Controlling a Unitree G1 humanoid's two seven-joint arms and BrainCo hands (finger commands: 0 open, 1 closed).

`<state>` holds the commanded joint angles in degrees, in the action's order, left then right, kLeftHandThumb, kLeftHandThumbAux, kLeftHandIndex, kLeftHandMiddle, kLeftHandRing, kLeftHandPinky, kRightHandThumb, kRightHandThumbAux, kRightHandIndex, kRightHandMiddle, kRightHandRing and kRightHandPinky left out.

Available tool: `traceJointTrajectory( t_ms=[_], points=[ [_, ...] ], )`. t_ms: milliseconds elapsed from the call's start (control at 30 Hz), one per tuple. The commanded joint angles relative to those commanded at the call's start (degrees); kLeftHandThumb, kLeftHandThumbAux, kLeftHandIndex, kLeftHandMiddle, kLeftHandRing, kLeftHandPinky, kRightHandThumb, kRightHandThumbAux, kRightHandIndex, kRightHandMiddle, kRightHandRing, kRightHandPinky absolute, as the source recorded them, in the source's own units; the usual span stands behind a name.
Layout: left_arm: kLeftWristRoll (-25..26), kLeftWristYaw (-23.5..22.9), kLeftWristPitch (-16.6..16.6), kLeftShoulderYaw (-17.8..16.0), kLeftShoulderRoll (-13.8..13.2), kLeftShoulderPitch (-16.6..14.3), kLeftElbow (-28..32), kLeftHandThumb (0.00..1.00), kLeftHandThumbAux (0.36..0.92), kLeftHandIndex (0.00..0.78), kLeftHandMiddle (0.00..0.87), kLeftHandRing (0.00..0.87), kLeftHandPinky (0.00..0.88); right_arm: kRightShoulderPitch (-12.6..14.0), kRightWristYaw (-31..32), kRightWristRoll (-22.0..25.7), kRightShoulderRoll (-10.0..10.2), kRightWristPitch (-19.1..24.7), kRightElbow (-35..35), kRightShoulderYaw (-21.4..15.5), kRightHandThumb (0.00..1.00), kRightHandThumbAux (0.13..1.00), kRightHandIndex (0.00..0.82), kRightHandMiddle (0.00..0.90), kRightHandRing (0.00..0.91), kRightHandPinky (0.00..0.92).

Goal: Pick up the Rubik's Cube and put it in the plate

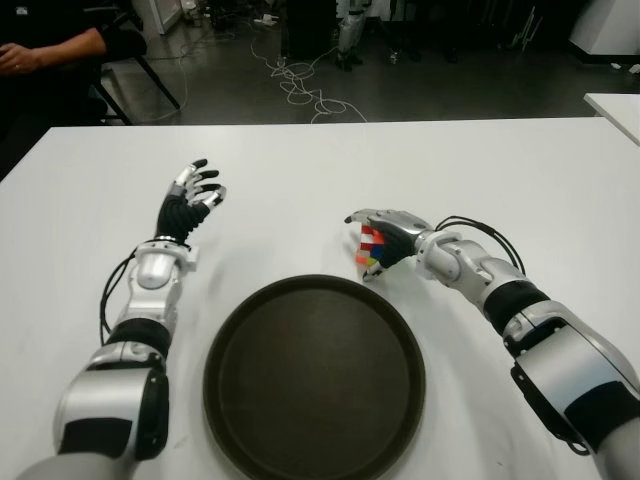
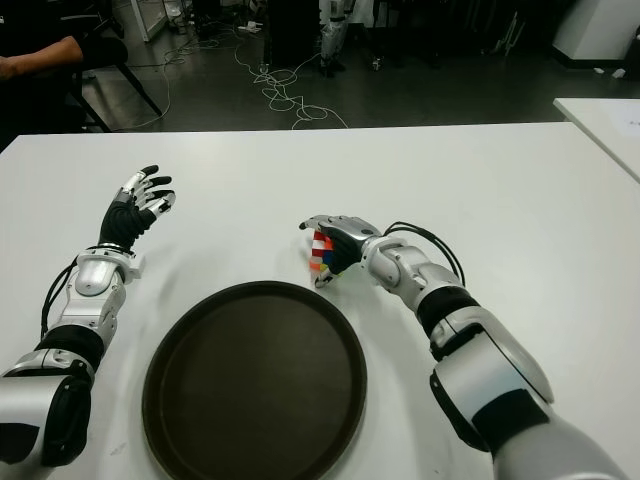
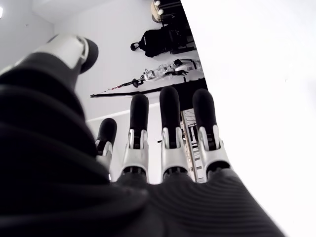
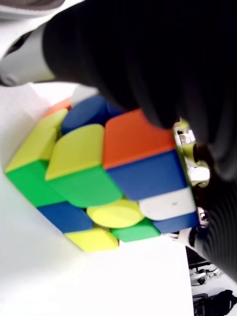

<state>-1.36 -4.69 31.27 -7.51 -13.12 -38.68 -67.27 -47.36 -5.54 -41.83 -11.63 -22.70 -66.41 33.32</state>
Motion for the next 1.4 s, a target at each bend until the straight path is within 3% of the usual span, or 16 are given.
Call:
traceJointTrajectory(
  t_ms=[133,233,333,500,700,1400],
  points=[
    [0.2,-0.3,0.0,-0.1,0.0,0.0,-0.1,0.222,0.686,0.119,0.217,0.227,0.268,0.4,-5.0,-0.7,0.3,2.3,0.3,0.4,0.115,0.894,0.141,0.191,0.240,0.309],
    [0.2,-0.4,0.0,-0.1,-0.1,0.0,-0.1,0.223,0.689,0.121,0.220,0.227,0.265,0.7,-7.7,-0.7,0.5,3.3,0.4,0.4,0.498,0.791,0.313,0.228,0.267,0.351],
    [0.2,-0.5,0.0,-0.2,-0.1,0.0,-0.1,0.221,0.691,0.120,0.219,0.225,0.261,1.1,-10.4,0.0,1.2,4.9,0.4,-0.6,0.633,0.754,0.376,0.311,0.345,0.437],
    [0.3,-0.9,0.0,-0.2,-0.3,0.0,-0.1,0.223,0.691,0.115,0.215,0.224,0.266,1.3,-11.6,1.3,2.0,6.6,0.3,-1.8,0.687,0.740,0.408,0.458,0.474,0.560],
    [0.3,-1.6,0.2,-0.3,-0.5,0.1,-0.2,0.232,0.680,0.115,0.214,0.228,0.276,1.3,-10.5,2.5,2.8,7.9,0.3,-3.0,0.697,0.738,0.416,0.556,0.584,0.646],
    [0.4,-1.7,0.6,-0.2,-0.6,0.3,-0.1,0.203,0.686,0.117,0.210,0.221,0.266,1.4,-7.0,4.2,3.2,9.1,1.2,-4.6,0.695,0.739,0.417,0.635,0.682,0.716]
  ],
)
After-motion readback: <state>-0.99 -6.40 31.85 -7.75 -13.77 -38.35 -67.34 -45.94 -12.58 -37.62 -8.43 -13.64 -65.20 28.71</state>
